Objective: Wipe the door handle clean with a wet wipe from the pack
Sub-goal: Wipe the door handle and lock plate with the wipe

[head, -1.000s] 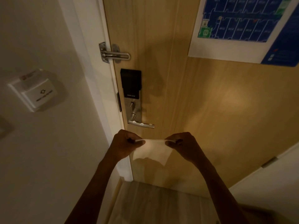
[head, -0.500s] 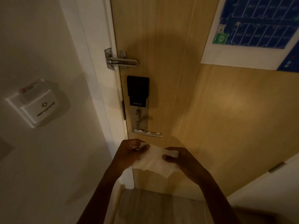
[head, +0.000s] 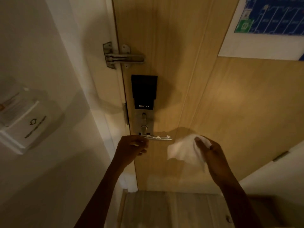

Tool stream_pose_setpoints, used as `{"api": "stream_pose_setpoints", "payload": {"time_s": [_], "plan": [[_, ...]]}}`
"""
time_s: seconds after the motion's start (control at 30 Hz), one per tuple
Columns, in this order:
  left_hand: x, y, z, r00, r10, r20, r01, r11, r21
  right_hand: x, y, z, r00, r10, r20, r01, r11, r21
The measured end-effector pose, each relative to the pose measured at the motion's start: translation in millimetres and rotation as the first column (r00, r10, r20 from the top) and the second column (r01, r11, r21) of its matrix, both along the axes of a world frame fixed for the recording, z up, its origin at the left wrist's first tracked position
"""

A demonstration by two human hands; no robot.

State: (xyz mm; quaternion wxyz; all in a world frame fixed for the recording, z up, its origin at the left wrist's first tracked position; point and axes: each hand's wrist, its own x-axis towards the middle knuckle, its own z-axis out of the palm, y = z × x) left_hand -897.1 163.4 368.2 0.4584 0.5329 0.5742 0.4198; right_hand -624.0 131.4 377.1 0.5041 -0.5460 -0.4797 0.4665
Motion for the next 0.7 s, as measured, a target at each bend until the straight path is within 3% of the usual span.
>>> {"api": "stream_pose_setpoints", "payload": {"time_s": [0.17,0.23,0.33,0.57,0.7], "plan": [[-16.3,20.0,-18.6,0.965,0.25,-0.08,-0.239,0.963,0.127,-23.1,18.3,6.1,0.918,-0.214,0.333,0.137,0.961,0.239],[-15.3,26.3,-23.0,0.952,0.269,-0.144,-0.248,0.957,0.148,-40.1,28.5,-0.4,0.856,-0.226,0.464,0.077,0.945,0.319],[-6.7,30.8,-20.4,0.951,0.208,-0.229,-0.17,0.97,0.174,-62.0,40.6,-13.3,0.804,-0.138,0.579,-0.056,0.951,0.304],[-8.1,34.6,-18.5,0.956,0.169,-0.241,-0.131,0.977,0.166,-74.4,48.4,-18.9,0.774,0.052,0.631,-0.258,0.936,0.239],[-8.4,35.8,-19.7,0.956,0.16,-0.246,-0.115,0.976,0.187,-74.2,46.8,-9.7,0.861,0.17,0.479,-0.231,0.97,0.072]]}}
